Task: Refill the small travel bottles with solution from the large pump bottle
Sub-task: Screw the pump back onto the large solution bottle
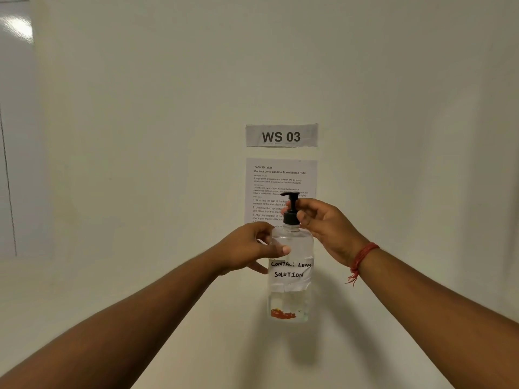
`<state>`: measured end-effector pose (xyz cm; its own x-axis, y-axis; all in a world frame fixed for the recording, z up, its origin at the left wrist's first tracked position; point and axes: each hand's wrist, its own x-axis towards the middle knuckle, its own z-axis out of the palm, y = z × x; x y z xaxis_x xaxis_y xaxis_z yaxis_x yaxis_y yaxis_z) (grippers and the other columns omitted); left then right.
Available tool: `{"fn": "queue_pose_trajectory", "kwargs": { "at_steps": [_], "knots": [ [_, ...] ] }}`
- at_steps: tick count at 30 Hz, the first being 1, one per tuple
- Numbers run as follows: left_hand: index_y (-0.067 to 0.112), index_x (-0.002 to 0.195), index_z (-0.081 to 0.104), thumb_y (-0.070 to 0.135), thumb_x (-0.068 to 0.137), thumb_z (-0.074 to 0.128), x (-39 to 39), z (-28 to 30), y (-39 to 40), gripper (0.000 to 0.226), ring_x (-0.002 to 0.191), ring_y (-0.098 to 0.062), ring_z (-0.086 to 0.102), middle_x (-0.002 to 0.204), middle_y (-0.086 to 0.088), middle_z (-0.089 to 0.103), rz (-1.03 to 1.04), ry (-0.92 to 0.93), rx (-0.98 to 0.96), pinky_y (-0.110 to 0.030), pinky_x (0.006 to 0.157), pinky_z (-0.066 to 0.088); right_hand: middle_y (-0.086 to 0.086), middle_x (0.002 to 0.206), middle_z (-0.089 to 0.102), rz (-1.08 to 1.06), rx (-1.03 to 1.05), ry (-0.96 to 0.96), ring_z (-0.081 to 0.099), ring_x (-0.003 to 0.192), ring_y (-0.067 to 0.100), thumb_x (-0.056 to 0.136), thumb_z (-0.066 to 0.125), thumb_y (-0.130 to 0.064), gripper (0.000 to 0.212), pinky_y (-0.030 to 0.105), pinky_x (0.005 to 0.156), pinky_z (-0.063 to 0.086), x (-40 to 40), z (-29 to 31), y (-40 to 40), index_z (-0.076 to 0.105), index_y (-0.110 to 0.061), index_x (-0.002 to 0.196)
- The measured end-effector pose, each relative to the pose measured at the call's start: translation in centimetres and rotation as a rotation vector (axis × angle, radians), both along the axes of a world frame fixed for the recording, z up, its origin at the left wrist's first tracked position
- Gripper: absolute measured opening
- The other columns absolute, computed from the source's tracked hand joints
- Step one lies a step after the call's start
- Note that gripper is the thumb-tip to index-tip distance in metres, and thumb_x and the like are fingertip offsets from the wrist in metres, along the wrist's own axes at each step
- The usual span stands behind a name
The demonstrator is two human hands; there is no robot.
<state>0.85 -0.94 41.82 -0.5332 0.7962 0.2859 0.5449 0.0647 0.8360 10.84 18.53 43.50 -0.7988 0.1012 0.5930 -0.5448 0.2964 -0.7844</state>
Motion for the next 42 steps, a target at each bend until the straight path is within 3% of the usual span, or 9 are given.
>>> {"fn": "queue_pose_trajectory", "kwargs": {
  "at_steps": [11, 14, 18, 22, 33, 36, 38, 42],
  "knots": [
    [0.019, 0.119, 0.064, 0.034, 0.082, 0.084, 0.2, -0.2, 0.1, 0.044, 0.098, -0.016, 0.075, 0.116, -0.008, 0.068, 0.003, 0.012, -0.010, -0.048, 0.079, 0.065, 0.007, 0.109, 0.073, -0.100, 0.047, 0.007, 0.067, 0.107, 0.025, 0.077, 0.078, -0.035, 0.029, 0.047, 0.099, 0.052, -0.2, -0.1, -0.7, 0.072, -0.023, 0.102],
    [0.019, 0.119, 0.064, 0.035, 0.081, 0.084, 0.2, -0.2, 0.1, 0.045, 0.098, -0.016, 0.075, 0.116, -0.009, 0.069, 0.001, 0.004, -0.004, -0.049, 0.080, 0.064, 0.005, 0.115, 0.072, -0.065, 0.024, 0.016, 0.066, 0.112, 0.020, 0.079, 0.074, -0.036, 0.036, 0.041, 0.101, 0.051, 0.0, -0.2, -0.8, 0.069, -0.019, 0.111],
    [0.019, 0.121, 0.063, 0.035, 0.081, 0.084, 0.1, -0.1, -0.1, 0.047, 0.098, -0.015, 0.075, 0.117, -0.009, 0.068, 0.002, 0.006, -0.005, -0.048, 0.079, 0.065, -0.001, 0.120, 0.071, -0.009, 0.011, 0.012, 0.064, 0.117, 0.016, 0.091, 0.061, -0.024, 0.029, 0.032, 0.100, 0.051, 0.2, -0.4, -0.5, 0.065, -0.020, 0.119],
    [0.020, 0.122, 0.063, 0.035, 0.081, 0.084, 0.0, -0.1, -0.2, 0.048, 0.099, -0.016, 0.075, 0.118, -0.009, 0.069, 0.004, 0.010, -0.004, -0.048, 0.079, 0.065, 0.000, 0.119, 0.071, -0.019, 0.027, 0.003, 0.065, 0.115, 0.016, 0.095, 0.058, -0.010, 0.026, 0.032, 0.099, 0.052, 0.2, -0.5, -0.5, 0.067, -0.021, 0.117],
    [0.020, 0.116, 0.065, 0.038, 0.076, 0.085, 0.3, -0.3, -0.4, 0.049, 0.098, -0.017, 0.075, 0.116, -0.012, 0.068, -0.006, -0.011, 0.005, -0.050, 0.080, 0.064, 0.002, 0.106, 0.073, -0.110, 0.040, -0.006, 0.069, 0.102, 0.021, 0.080, 0.078, -0.027, 0.035, 0.037, 0.093, 0.054, -0.2, -0.4, -1.1, 0.067, -0.017, 0.111],
    [0.019, 0.118, 0.065, 0.039, 0.076, 0.085, 0.3, -0.3, -0.5, 0.051, 0.098, -0.017, 0.075, 0.115, -0.010, 0.068, 0.001, -0.003, -0.003, -0.050, 0.080, 0.064, 0.004, 0.115, 0.072, -0.077, 0.026, 0.001, 0.066, 0.111, 0.021, 0.083, 0.073, -0.030, 0.038, 0.038, 0.098, 0.051, 0.1, -0.5, -1.0, 0.065, -0.016, 0.117],
    [0.019, 0.117, 0.064, 0.040, 0.075, 0.085, 0.4, -0.3, -0.6, 0.051, 0.098, -0.018, 0.075, 0.114, -0.009, 0.068, 0.007, 0.001, -0.009, -0.050, 0.080, 0.064, 0.003, 0.120, 0.070, -0.032, 0.006, -0.015, 0.064, 0.116, 0.018, 0.091, 0.064, -0.022, 0.031, 0.034, 0.100, 0.050, 0.3, -0.5, -0.9, 0.064, -0.017, 0.121],
    [0.018, 0.117, 0.064, 0.036, 0.080, 0.084, 0.3, -0.3, -0.6, 0.046, 0.098, -0.018, 0.075, 0.114, -0.009, 0.068, 0.012, 0.006, -0.017, -0.050, 0.080, 0.064, 0.002, 0.117, 0.072, -0.016, 0.016, -0.055, 0.065, 0.114, 0.015, 0.088, 0.062, -0.024, 0.031, 0.031, 0.098, 0.052, 0.4, -0.3, -1.3, 0.066, -0.018, 0.119]
  ]
}}
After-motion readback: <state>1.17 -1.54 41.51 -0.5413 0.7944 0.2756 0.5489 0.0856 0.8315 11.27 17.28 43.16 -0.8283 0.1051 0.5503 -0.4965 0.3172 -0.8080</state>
